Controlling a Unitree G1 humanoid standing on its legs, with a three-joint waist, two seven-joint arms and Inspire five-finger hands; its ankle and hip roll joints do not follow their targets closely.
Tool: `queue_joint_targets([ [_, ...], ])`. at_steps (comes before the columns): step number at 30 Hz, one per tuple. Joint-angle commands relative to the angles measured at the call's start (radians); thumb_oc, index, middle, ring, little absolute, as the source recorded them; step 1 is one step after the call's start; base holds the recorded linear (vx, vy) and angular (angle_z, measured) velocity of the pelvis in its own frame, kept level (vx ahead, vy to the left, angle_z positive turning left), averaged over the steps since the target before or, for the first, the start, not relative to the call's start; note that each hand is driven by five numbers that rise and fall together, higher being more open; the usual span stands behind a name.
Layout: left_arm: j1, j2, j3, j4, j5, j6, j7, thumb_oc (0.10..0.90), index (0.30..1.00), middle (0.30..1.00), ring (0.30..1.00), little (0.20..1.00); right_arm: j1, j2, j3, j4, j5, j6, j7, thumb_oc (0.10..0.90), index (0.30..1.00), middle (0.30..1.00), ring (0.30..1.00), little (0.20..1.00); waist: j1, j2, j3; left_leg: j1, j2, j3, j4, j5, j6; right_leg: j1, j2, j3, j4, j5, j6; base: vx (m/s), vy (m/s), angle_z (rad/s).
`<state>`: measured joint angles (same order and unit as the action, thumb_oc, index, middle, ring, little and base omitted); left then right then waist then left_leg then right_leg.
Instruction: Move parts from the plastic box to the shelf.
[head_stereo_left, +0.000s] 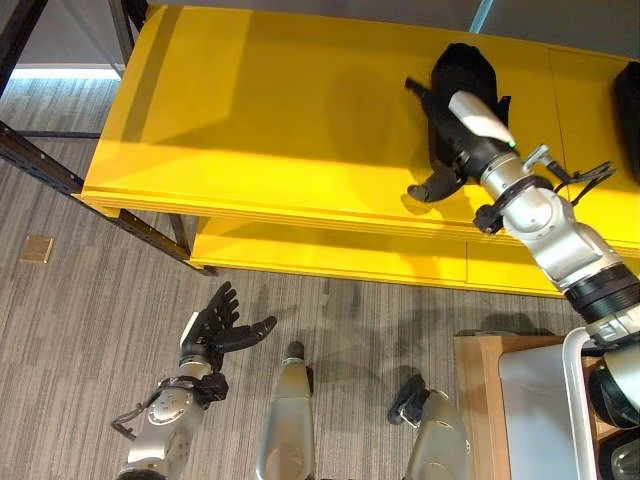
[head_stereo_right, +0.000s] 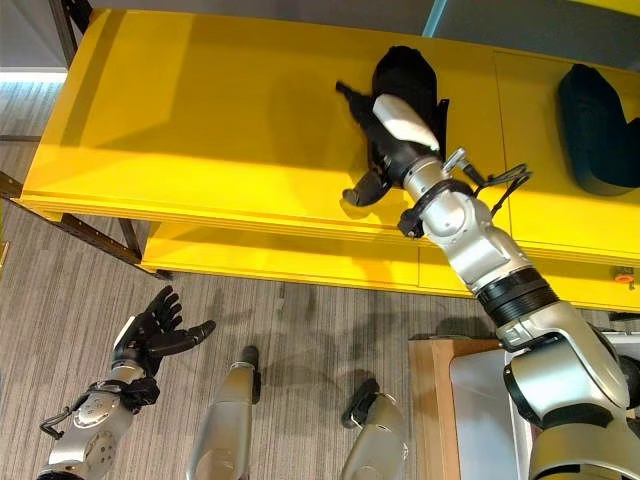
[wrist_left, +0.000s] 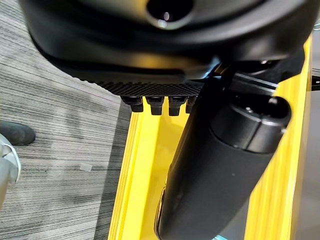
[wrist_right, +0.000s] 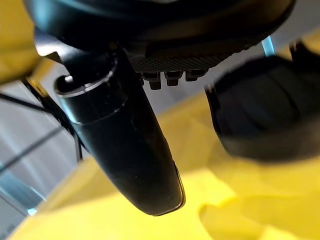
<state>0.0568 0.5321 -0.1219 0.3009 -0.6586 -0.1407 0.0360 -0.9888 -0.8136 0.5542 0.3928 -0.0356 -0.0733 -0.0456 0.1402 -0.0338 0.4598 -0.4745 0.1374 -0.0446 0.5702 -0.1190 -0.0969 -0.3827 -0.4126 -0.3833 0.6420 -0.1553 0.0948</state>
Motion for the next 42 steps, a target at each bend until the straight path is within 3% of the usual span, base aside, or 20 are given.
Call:
queue_joint_targets([
  [1,0.011,0.035,0.041,-0.105,0.021,-0.106,0.009,0.900,1.000,1.000,1.000,1.000,-0.120,-0.037,-0.071,-0.064,0.037,-0.083,-0.071,0.900,1.000,1.000,1.000,1.000,0.010,-0.012,-0.071,0.043,0.009,-0.046,-0.036,-0.033,0.028,0.028,0.000,0.062,0.060,0.046,0.043,0.01,0.006,-0.03],
  [16,0.029,0.008,0.051,-0.109,0.064,-0.109,0.021,0.900,1.000,1.000,1.000,1.000,0.197,-0.056,-0.286,-0.374,0.070,-0.167,-0.084,0.900,1.000,1.000,1.000,1.000,-0.031,-0.028,-0.094,0.080,0.017,-0.028,-0.091,-0.021,0.036,0.065,0.016,0.057,-0.022,0.084,0.058,0.01,0.006,-0.02],
  [25,0.075,-0.025,0.091,-0.092,0.112,-0.118,0.006,0.900,1.000,1.000,1.000,1.000,0.618,0.078,-0.487,-0.562,0.086,-0.216,-0.045,0.900,1.000,1.000,1.000,1.000,-0.094,-0.051,-0.182,0.222,0.011,0.044,-0.350,0.060,0.045,0.211,0.055,0.040,-0.358,0.224,0.095,0.06,0.035,-0.17],
  [33,0.115,-0.078,0.122,-0.086,0.137,-0.125,-0.019,0.900,1.000,1.000,1.000,1.000,0.844,0.167,-0.581,-0.613,0.097,-0.231,-0.009,0.900,1.000,1.000,1.000,1.000,-0.133,-0.070,-0.271,0.323,-0.011,0.105,-0.491,0.098,0.047,0.295,0.063,0.053,-0.543,0.321,0.125,0.08,0.059,-0.17],
  [37,0.152,-0.109,0.143,-0.128,0.174,-0.129,-0.037,0.900,1.000,1.000,1.000,1.000,1.048,0.280,-0.624,-0.621,0.119,-0.219,0.035,0.900,1.000,1.000,1.000,1.000,-0.167,-0.091,-0.328,0.404,-0.043,0.166,-0.501,0.050,0.072,0.343,0.036,0.107,-0.594,0.404,0.156,0.10,0.175,-0.39],
  [42,0.130,-0.097,0.130,-0.159,0.209,-0.140,-0.039,0.900,1.000,1.000,1.000,1.000,1.099,0.316,-0.635,-0.601,0.120,-0.207,0.044,0.900,1.000,1.000,1.000,1.000,-0.192,-0.099,-0.335,0.424,-0.075,0.202,-0.449,-0.014,0.100,0.350,0.004,0.150,-0.584,0.477,0.167,0.01,0.168,-0.26],
])
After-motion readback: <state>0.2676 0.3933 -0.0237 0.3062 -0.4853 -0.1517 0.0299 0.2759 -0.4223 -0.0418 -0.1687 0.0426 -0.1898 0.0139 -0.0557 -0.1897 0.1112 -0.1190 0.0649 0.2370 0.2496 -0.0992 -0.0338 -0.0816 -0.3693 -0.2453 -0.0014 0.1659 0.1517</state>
